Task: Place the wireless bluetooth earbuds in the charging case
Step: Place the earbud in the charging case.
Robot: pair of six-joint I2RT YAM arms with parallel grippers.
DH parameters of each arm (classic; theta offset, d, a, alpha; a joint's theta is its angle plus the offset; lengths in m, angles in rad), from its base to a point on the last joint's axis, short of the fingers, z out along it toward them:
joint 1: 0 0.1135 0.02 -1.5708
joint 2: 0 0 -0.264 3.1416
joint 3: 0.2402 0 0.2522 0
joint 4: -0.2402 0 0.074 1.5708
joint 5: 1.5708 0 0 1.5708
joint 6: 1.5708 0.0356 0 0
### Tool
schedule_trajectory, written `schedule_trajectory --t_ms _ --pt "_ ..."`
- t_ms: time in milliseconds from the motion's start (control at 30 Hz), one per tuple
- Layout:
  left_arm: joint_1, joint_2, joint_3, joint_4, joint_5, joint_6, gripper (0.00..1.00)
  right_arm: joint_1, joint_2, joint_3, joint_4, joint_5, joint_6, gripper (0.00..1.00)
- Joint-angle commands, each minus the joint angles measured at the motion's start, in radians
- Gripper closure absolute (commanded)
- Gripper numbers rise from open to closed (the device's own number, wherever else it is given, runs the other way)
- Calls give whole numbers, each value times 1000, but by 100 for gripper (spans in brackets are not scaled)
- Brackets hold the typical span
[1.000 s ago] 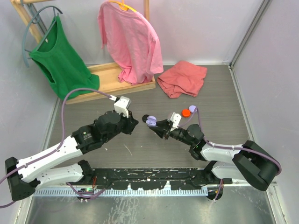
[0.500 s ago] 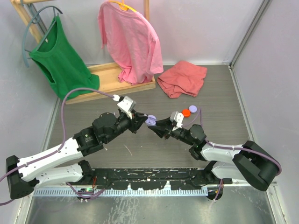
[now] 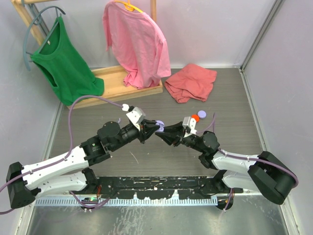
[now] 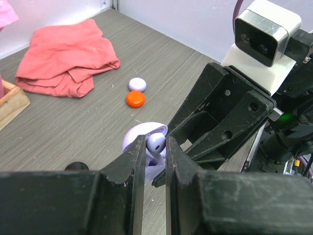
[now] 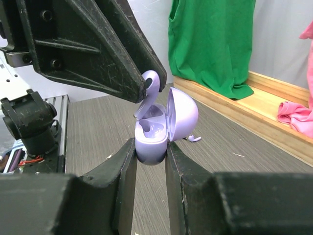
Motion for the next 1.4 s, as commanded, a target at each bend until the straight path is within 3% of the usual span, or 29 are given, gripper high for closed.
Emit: schedule_trajectory --t_ms 0,600,1367 --pt "-4 -24 -2 99 17 39 96 5 -30 27 88 -16 15 99" --pt "-4 -44 -23 85 28 88 95 5 -41 22 90 -11 20 99" --pt "-4 -67 -21 25 108 98 69 6 -37 20 90 -3 3 99"
